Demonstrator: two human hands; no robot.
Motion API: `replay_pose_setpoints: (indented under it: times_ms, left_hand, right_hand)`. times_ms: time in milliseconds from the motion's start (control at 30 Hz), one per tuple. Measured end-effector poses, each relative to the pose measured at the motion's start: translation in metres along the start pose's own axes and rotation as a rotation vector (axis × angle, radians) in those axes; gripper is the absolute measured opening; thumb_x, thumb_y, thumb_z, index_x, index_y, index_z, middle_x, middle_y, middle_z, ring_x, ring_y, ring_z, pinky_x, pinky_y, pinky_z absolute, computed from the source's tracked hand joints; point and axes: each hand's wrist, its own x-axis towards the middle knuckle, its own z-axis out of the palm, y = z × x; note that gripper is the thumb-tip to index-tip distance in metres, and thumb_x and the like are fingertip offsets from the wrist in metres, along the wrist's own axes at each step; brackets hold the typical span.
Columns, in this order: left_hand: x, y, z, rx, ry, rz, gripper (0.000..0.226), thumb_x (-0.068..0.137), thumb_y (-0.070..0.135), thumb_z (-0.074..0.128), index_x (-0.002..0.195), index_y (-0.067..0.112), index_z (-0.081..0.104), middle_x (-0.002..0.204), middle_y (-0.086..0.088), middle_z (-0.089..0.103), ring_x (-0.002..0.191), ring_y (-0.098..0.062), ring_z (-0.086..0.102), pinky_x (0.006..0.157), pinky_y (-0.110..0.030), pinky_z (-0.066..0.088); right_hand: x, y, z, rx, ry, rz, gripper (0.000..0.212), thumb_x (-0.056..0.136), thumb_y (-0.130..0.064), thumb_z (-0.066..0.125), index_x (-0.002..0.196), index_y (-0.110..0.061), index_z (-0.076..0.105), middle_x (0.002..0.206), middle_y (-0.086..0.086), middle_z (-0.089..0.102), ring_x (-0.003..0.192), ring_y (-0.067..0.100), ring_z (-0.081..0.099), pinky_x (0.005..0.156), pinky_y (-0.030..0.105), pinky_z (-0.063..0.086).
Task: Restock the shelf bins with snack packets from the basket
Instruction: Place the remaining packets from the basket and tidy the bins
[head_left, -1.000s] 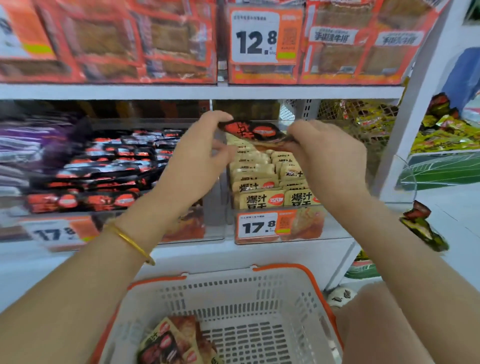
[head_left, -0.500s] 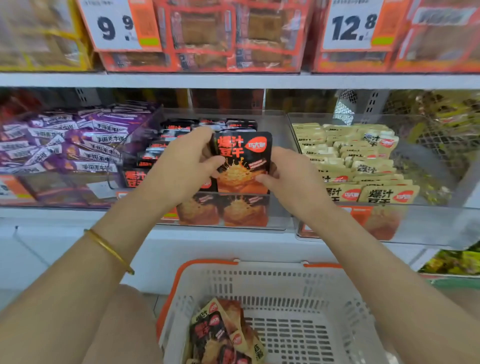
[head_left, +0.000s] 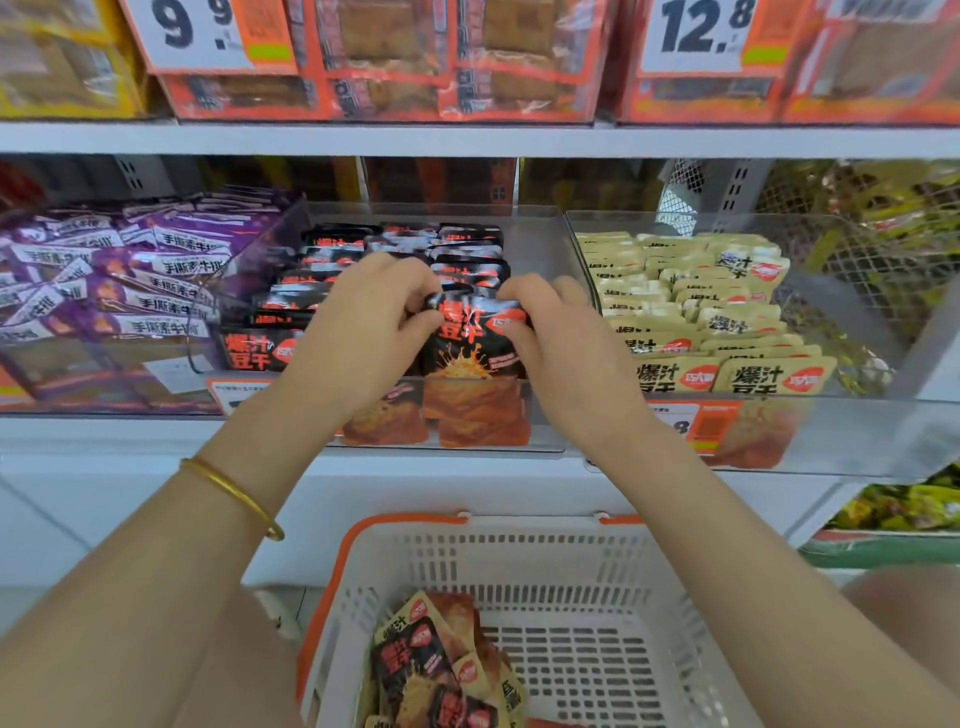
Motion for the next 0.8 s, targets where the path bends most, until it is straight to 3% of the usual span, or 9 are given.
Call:
replay_pose_setpoints:
  times_ms: [167,300,433,567,700,800]
  left_hand:
    - [-0.006,-0.008,0.012,0.206,-0.059,0.003,0.019,0.082,0.023,0.071,0.097,0.011,0.068,0.096,-0.006,0.046,0.101,-0.032,0.043,0.082,-0.037,0.035]
    - [-0.016,-0.009,0.020,0.236,-0.009,0.005,0.014,0.079,0.018,0.074,0.090,0.010,0.070,0.095,-0.008,0.048,0.100,-0.033,0.042,0.082,-0.039,0.035]
    - [-0.014,-0.007,0.020,0.240,0.020,-0.014,0.011,0.079,0.016,0.072,0.088,0.010,0.069,0.096,-0.010,0.051,0.099,-0.033,0.043,0.081,-0.039,0.034]
    - [-0.010,-0.006,0.020,0.268,-0.004,-0.043,0.018,0.080,0.028,0.064,0.092,0.015,0.069,0.105,-0.004,0.051,0.105,-0.028,0.039,0.081,-0.032,0.022]
    - [-0.006,-0.003,0.018,0.203,-0.058,-0.078,0.021,0.083,0.033,0.052,0.089,0.020,0.067,0.111,0.005,0.052,0.109,-0.021,0.036,0.083,-0.030,0.017]
    - [0.003,0.000,0.017,0.136,-0.074,-0.081,0.016,0.087,0.026,0.049,0.087,0.023,0.065,0.103,0.009,0.055,0.104,-0.017,0.046,0.087,-0.035,0.026]
  right_hand:
    - [0.002,-0.001,0.012,-0.106,-0.070,0.059,0.022,0.096,-0.015,0.051,0.118,-0.021,0.051,0.110,0.005,0.042,0.090,0.032,0.054,0.061,0.034,0.040]
    - [-0.002,0.000,0.018,-0.014,-0.123,0.111,0.025,0.095,-0.024,0.054,0.120,-0.021,0.053,0.118,0.006,0.042,0.110,0.030,0.047,0.077,0.036,0.045]
    - [-0.004,0.000,0.020,0.106,-0.091,0.185,0.053,0.089,-0.034,0.062,0.132,-0.012,0.039,0.133,0.009,0.037,0.123,0.030,0.037,0.097,0.034,0.033]
    - [0.006,-0.002,0.024,0.143,-0.161,0.265,0.083,0.087,-0.048,0.060,0.145,-0.005,0.018,0.147,0.017,0.027,0.133,0.037,0.029,0.102,0.041,0.032]
    - [0.018,0.002,0.021,0.202,-0.139,0.304,0.065,0.085,-0.048,0.062,0.128,-0.007,0.035,0.129,0.014,0.042,0.121,0.033,0.037,0.091,0.036,0.034]
    - [0.019,0.001,0.022,0.122,-0.180,0.316,0.048,0.093,-0.046,0.049,0.119,-0.006,0.040,0.122,0.016,0.048,0.115,0.036,0.041,0.086,0.038,0.033]
